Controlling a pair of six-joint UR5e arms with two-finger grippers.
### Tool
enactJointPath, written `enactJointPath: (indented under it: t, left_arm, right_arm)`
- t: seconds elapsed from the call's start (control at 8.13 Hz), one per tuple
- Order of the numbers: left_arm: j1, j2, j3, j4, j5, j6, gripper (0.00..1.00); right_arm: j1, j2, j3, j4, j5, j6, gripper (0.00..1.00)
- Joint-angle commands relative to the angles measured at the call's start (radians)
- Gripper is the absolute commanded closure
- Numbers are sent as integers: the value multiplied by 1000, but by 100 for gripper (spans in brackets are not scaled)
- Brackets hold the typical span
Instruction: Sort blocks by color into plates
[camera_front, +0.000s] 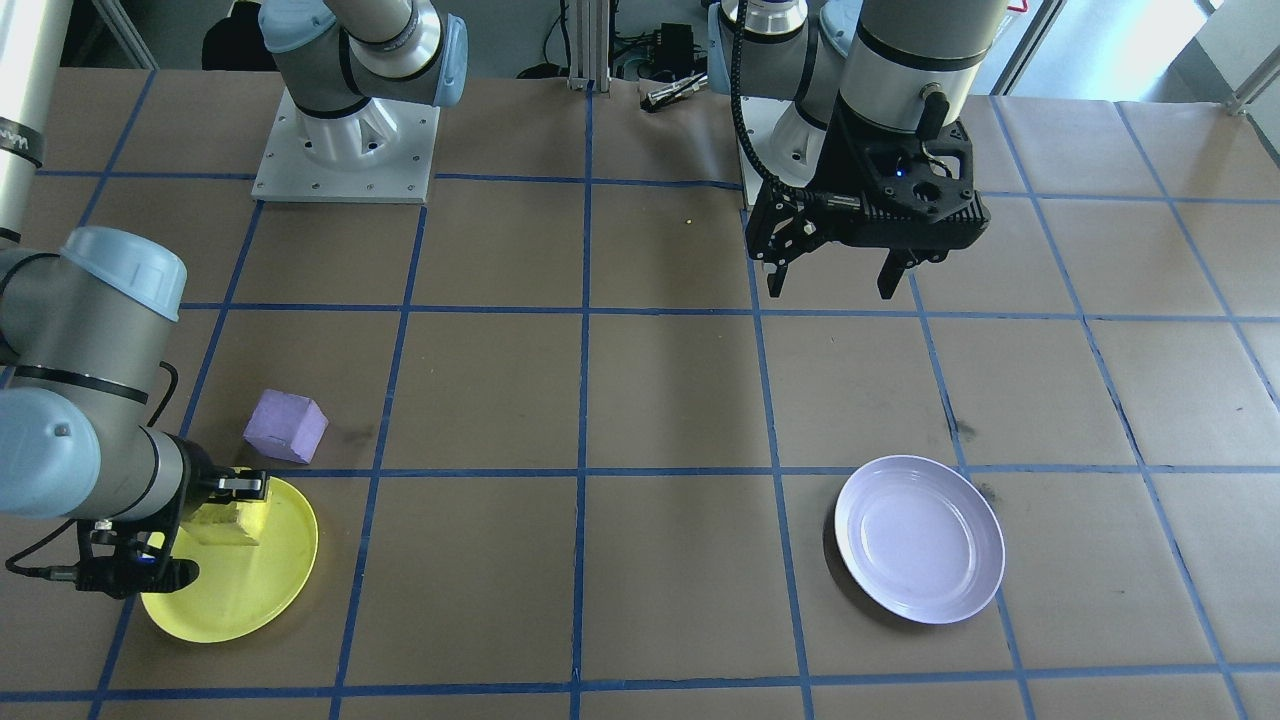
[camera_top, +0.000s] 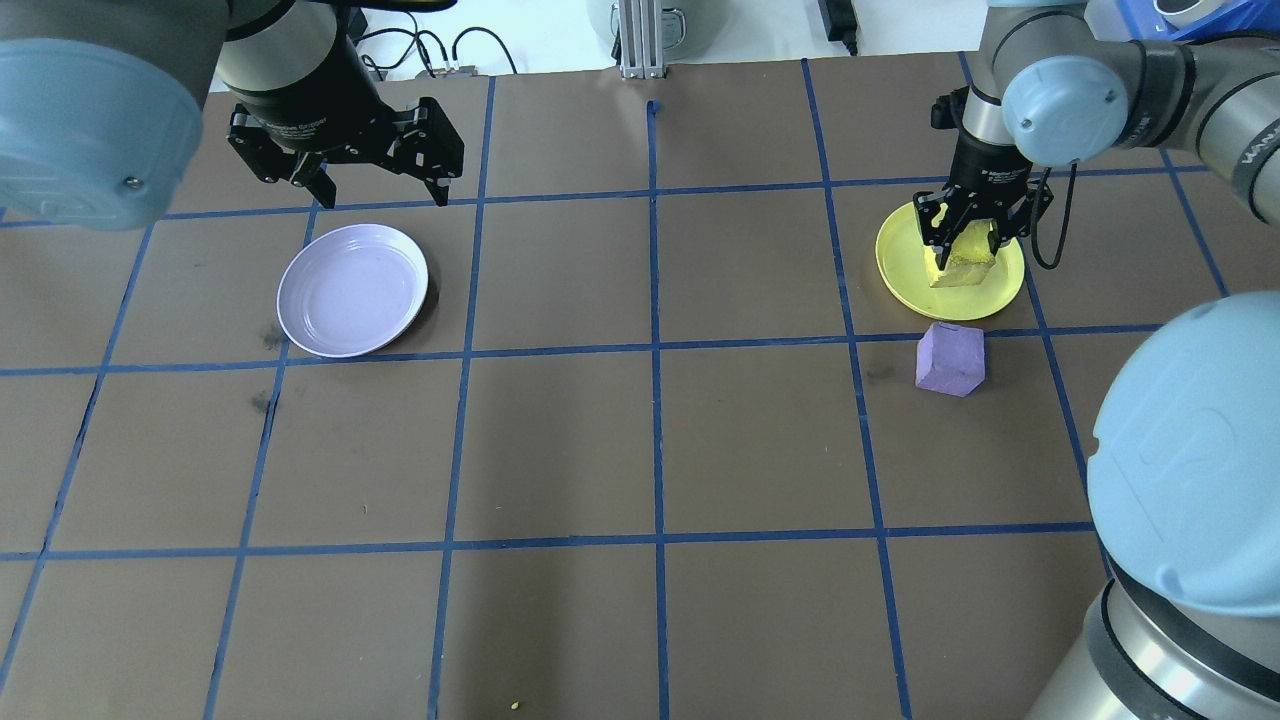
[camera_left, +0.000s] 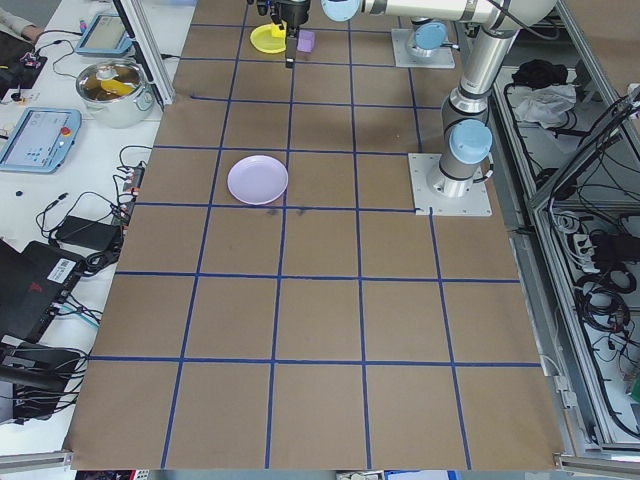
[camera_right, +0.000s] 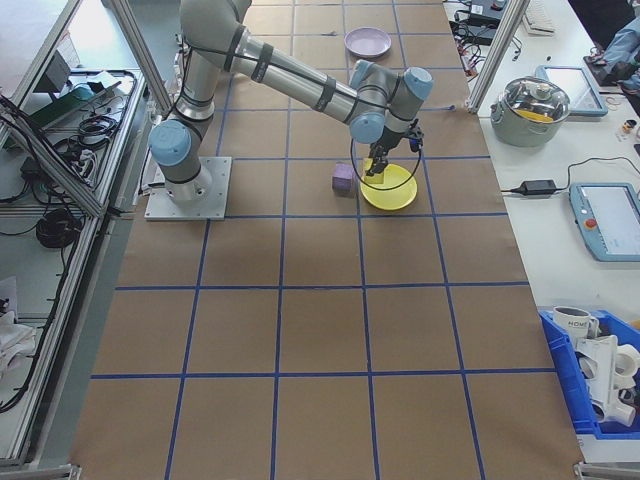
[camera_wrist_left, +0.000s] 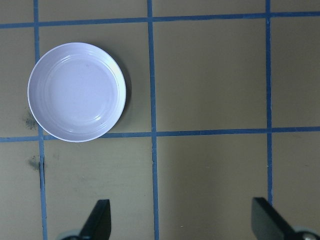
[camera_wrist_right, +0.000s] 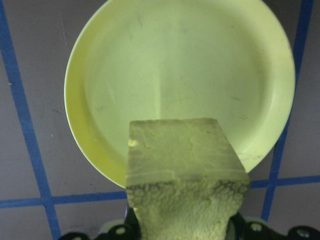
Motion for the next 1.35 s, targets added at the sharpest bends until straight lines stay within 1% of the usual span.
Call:
enactJointPath:
  t: [0.0, 0.12, 0.25, 0.37, 0.61, 0.74, 0.86, 0.98, 1.11, 1.23]
  left_arm:
    - [0, 0, 0, 0, 0, 0, 0]
    - [0, 0, 0, 0, 0, 0, 0]
    - [0, 0, 0, 0, 0, 0, 0]
    - [0, 0, 0, 0, 0, 0, 0]
    - [0, 0, 0, 0, 0, 0, 0]
    - [0, 0, 0, 0, -2, 0, 0]
    - [0, 0, 0, 0, -2, 0, 0]
    - [0, 0, 0, 0, -2, 0, 0]
    - [0, 0, 0, 0, -2, 0, 0]
    - [0, 0, 0, 0, -2, 0, 0]
  right_arm:
    - [-2, 56, -26, -53, 2, -16, 50]
    - [-22, 59, -13, -53, 5, -16, 46]
    - [-23, 56, -11, -53, 6, -11, 0]
    - [-23, 49, -10, -50, 5, -11, 0]
    - [-23, 5, -8, -21, 3, -1, 0]
    - [-23, -6, -6, -1, 29, 5, 0]
    - [-23, -22, 3, 65, 95, 56, 0]
    - [-23, -42, 32, 73, 107, 90, 0]
    - [-23, -57, 99, 53, 103, 82, 0]
    - [-26, -74, 181, -33, 85, 67, 0]
